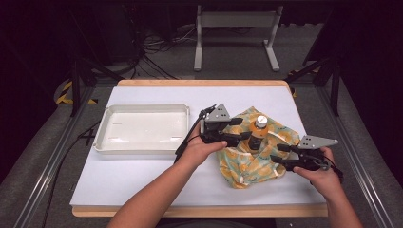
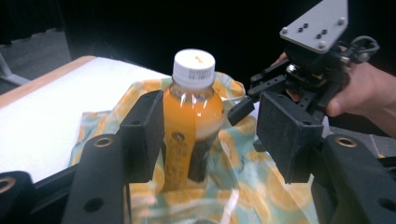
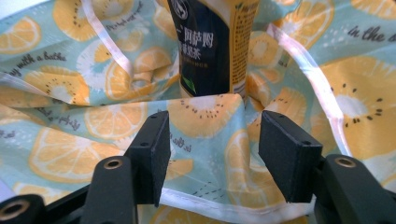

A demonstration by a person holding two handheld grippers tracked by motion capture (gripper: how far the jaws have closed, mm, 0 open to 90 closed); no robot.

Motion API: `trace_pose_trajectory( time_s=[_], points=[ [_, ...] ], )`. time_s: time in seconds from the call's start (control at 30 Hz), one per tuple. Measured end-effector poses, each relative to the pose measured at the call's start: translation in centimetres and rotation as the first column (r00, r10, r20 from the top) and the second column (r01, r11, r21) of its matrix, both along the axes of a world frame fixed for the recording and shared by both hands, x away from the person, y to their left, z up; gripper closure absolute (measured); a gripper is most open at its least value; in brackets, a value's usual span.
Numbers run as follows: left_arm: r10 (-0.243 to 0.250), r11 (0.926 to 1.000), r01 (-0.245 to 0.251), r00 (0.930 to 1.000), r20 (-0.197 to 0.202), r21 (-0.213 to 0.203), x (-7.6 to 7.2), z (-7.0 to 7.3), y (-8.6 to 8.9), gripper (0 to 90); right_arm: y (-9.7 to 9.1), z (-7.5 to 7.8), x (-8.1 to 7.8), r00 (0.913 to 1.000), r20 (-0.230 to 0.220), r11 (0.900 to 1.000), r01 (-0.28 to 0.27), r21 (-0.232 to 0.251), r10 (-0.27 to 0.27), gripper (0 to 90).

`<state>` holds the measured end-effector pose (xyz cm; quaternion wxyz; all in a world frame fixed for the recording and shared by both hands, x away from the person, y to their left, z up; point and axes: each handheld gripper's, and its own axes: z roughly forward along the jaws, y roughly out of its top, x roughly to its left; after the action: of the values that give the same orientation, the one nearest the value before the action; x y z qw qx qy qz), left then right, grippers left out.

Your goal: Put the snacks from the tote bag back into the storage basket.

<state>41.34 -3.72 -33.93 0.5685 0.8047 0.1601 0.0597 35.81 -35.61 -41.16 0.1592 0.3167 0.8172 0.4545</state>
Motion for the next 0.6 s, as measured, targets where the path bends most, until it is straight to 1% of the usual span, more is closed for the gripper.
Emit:
trace_pose_trajectory(
  time_s=[0.07, 0.13, 0.23, 0.37, 0.43, 0.5, 0.53, 0.6],
  points=[
    [-0.001, 1.0, 0.001, 0.9999, 0.011, -0.005, 0.2, 0.2, -0.6, 41.6, -0.1, 0.2, -0.1, 0.9999, 0.011, 0.9999, -0.001, 0.011, 0.001, 44.3],
    [-0.002, 1.0, 0.002, 0.9999, 0.013, -0.008, 0.3, 0.3, -1.1, 41.2, -0.2, 0.5, -0.3, 0.9997, 0.022, 0.9994, -0.003, 0.034, 0.003, 44.3],
    [-0.004, 0.9999, 0.004, 0.9998, 0.019, -0.011, 0.5, 0.3, -1.6, 40.9, -0.3, 0.8, -0.5, 0.9994, 0.034, 0.9987, -0.007, 0.051, 0.005, 44.3],
    [-0.009, 0.9997, 0.009, 0.9999, 0.013, -0.021, 1.0, 0.3, -2.0, 40.6, -0.3, 0.8, -0.5, 0.9993, 0.037, 0.9985, -0.008, 0.055, 0.006, 42.3],
    [-0.005, 0.9992, 0.005, 0.9999, -0.009, -0.04, 1.4, 0.2, -2.3, 40.6, -0.3, 0.8, -0.5, 0.9993, 0.037, 0.9982, -0.008, 0.059, 0.006, 42.0],
    [-0.005, 0.9993, 0.004, 0.9997, -0.024, -0.038, 2.0, -0.1, -2.6, 40.6, -0.4, 0.9, -0.5, 0.999, 0.046, 0.9979, -0.005, 0.064, 0.002, 41.2],
    [-0.006, 0.9992, 0.005, 0.9992, -0.039, -0.04, 2.2, -0.3, -2.8, 40.4, -0.4, 0.9, -0.5, 0.9988, 0.048, 0.9975, -0.004, 0.071, 0.001, 40.7],
    [-0.001, 0.9994, -0.001, 0.9987, -0.051, -0.036, 2.5, -0.6, -3.1, 40.1, -0.5, 1.0, -0.5, 0.9989, 0.047, 0.9968, -0.004, 0.08, 0.001, 40.2]
  ],
)
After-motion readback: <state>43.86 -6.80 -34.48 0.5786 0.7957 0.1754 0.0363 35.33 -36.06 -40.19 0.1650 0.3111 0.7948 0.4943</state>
